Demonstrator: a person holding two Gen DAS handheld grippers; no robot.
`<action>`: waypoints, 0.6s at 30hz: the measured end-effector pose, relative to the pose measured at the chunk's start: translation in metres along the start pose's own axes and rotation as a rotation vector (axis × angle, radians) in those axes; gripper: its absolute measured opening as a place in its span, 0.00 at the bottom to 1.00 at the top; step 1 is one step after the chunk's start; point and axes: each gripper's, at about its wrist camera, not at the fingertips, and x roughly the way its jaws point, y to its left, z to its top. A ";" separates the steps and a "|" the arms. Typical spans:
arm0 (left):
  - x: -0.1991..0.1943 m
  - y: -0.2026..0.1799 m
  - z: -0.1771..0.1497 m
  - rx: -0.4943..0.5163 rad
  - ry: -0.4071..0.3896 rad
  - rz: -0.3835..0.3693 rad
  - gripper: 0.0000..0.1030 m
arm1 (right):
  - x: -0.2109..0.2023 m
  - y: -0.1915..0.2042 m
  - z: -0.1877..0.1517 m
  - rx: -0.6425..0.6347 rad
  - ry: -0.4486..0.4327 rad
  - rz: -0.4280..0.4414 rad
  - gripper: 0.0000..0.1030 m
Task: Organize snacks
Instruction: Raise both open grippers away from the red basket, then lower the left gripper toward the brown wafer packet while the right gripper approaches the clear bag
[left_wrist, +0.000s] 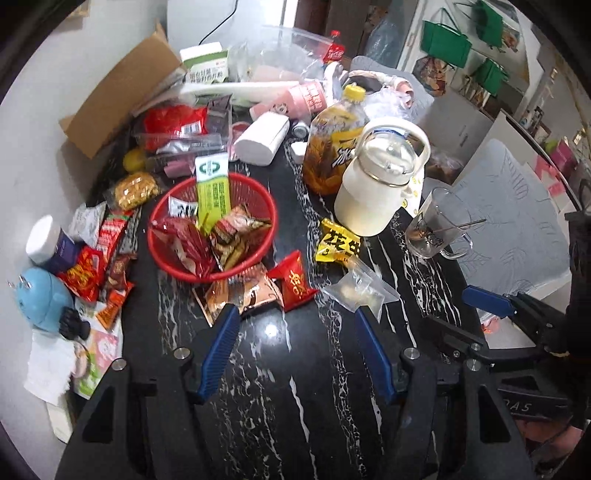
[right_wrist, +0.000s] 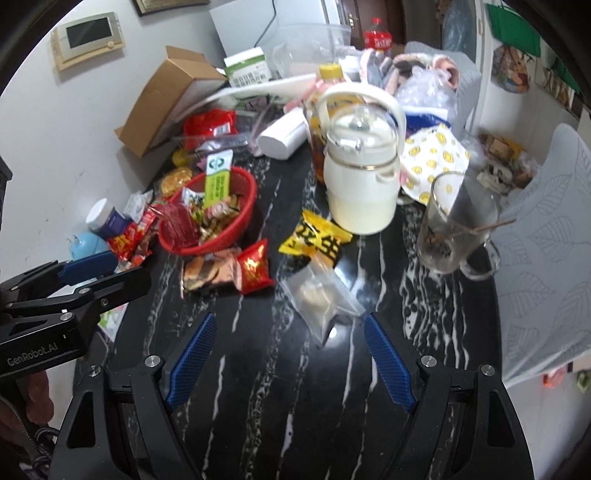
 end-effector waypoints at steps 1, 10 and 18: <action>0.003 0.002 -0.001 -0.015 0.006 -0.004 0.61 | 0.004 -0.002 0.000 0.003 0.011 0.000 0.80; 0.032 0.025 0.000 -0.116 0.046 0.024 0.61 | 0.045 -0.009 0.006 0.008 0.099 0.014 0.80; 0.061 0.048 0.002 -0.187 0.073 0.047 0.61 | 0.080 -0.011 0.016 -0.022 0.142 0.006 0.80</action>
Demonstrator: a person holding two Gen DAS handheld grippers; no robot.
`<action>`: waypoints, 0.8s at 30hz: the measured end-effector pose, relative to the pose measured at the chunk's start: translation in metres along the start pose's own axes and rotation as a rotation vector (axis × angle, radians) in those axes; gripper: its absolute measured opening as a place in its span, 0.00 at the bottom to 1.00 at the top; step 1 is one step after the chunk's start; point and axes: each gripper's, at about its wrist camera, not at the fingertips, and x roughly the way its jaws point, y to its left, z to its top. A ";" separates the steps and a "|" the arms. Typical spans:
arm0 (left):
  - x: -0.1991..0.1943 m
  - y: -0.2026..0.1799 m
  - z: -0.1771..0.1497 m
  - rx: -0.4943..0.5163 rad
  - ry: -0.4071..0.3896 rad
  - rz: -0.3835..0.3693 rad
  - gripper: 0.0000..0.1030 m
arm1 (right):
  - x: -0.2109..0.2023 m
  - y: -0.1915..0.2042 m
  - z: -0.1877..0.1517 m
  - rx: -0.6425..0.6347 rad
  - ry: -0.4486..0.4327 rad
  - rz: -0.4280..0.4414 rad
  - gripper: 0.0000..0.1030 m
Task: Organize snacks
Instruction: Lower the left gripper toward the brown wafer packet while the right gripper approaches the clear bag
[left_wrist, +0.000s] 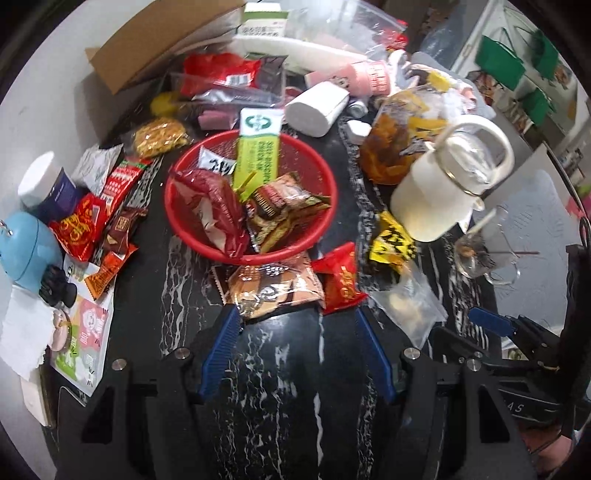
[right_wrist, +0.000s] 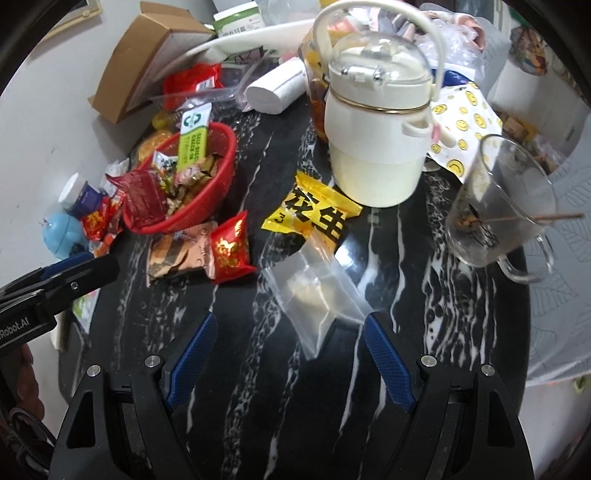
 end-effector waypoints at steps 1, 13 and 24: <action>0.005 0.003 0.001 -0.011 0.005 0.002 0.61 | 0.005 0.000 0.002 -0.009 0.004 -0.003 0.80; 0.057 0.034 0.016 -0.082 0.042 0.022 0.61 | 0.053 0.000 0.024 -0.102 0.084 -0.042 0.80; 0.091 0.039 0.014 -0.081 0.096 0.014 0.61 | 0.079 -0.002 0.032 -0.104 0.135 -0.063 0.81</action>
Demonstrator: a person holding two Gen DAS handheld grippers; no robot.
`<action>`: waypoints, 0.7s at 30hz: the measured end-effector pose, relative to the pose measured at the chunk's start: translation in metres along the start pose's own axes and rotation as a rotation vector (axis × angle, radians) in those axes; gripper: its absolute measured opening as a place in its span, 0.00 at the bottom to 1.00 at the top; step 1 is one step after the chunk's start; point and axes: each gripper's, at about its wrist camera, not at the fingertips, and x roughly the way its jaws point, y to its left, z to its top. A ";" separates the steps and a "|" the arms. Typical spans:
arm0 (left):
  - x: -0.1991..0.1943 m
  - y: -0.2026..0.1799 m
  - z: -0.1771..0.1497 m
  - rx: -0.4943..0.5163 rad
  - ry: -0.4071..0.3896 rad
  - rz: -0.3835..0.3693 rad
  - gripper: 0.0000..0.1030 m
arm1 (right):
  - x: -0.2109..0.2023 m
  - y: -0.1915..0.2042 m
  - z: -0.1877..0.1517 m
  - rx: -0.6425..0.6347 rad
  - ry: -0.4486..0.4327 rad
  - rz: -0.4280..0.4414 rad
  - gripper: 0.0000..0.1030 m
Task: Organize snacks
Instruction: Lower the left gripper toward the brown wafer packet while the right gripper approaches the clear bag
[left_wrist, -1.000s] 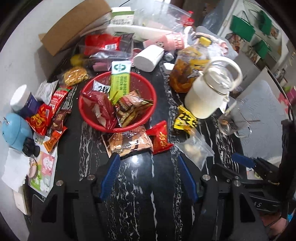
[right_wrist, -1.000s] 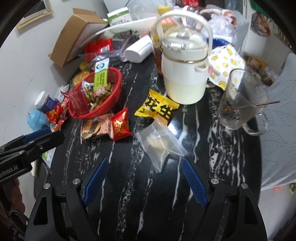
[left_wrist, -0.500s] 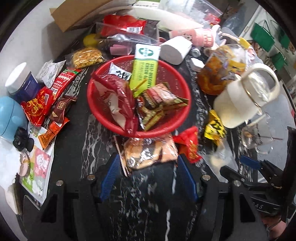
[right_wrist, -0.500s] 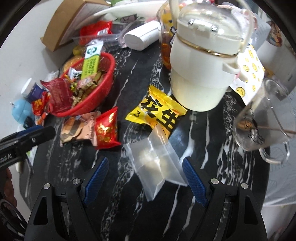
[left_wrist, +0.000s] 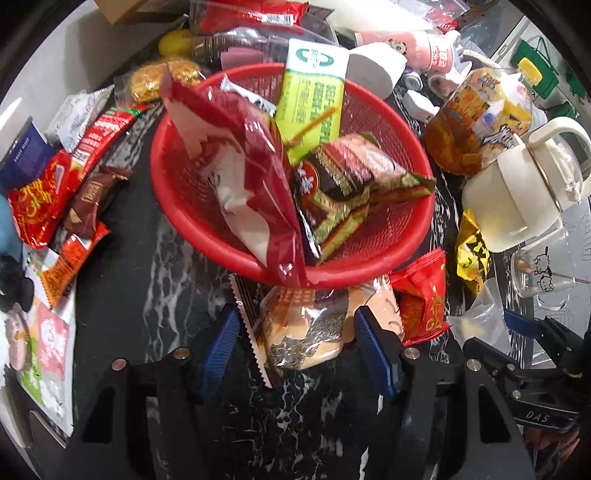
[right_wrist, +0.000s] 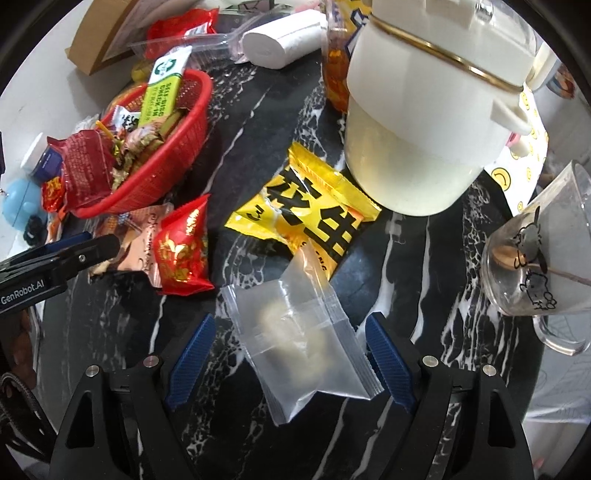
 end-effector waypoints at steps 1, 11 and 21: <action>0.001 -0.002 -0.001 0.006 0.001 0.003 0.61 | 0.001 -0.001 0.000 0.001 0.003 0.000 0.81; 0.005 -0.023 -0.016 0.040 0.051 -0.060 0.61 | 0.009 -0.020 -0.016 0.018 0.013 0.027 0.70; -0.011 -0.048 -0.035 0.095 0.074 -0.080 0.61 | 0.001 -0.046 -0.037 0.056 0.007 0.032 0.57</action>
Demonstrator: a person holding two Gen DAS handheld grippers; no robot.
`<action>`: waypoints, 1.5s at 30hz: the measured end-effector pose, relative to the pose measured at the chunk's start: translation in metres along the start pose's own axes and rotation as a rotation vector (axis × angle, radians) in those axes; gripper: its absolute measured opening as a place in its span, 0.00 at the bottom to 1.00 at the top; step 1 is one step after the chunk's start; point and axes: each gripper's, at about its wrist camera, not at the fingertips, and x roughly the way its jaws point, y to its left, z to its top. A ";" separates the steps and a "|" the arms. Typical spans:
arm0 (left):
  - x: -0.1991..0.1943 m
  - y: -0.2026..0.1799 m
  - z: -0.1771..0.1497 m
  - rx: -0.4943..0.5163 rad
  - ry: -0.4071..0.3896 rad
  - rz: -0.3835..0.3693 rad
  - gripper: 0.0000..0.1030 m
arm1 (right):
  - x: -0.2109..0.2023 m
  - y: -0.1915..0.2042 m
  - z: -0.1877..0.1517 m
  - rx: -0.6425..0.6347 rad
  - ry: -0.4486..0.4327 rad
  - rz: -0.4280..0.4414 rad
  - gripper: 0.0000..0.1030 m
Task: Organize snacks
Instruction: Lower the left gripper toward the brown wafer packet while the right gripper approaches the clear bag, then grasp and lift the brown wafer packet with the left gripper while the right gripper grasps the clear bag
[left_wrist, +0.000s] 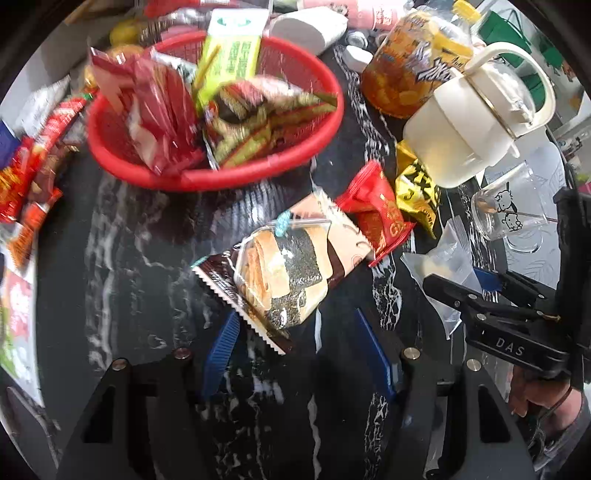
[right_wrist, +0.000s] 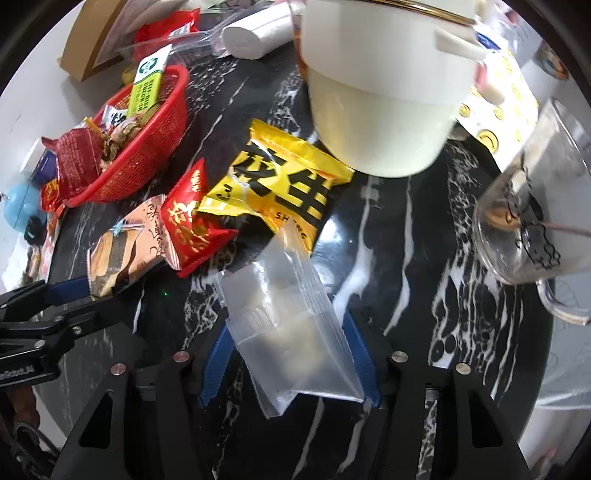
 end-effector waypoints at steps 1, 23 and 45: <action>-0.005 -0.001 0.001 0.009 -0.019 0.019 0.61 | -0.001 -0.003 -0.002 0.007 0.000 0.001 0.57; 0.037 -0.011 0.061 0.255 0.021 -0.020 0.62 | -0.009 -0.022 -0.012 0.069 0.018 0.018 0.57; 0.043 -0.030 0.023 0.299 0.031 0.100 0.52 | -0.009 -0.009 -0.027 0.044 0.022 0.028 0.48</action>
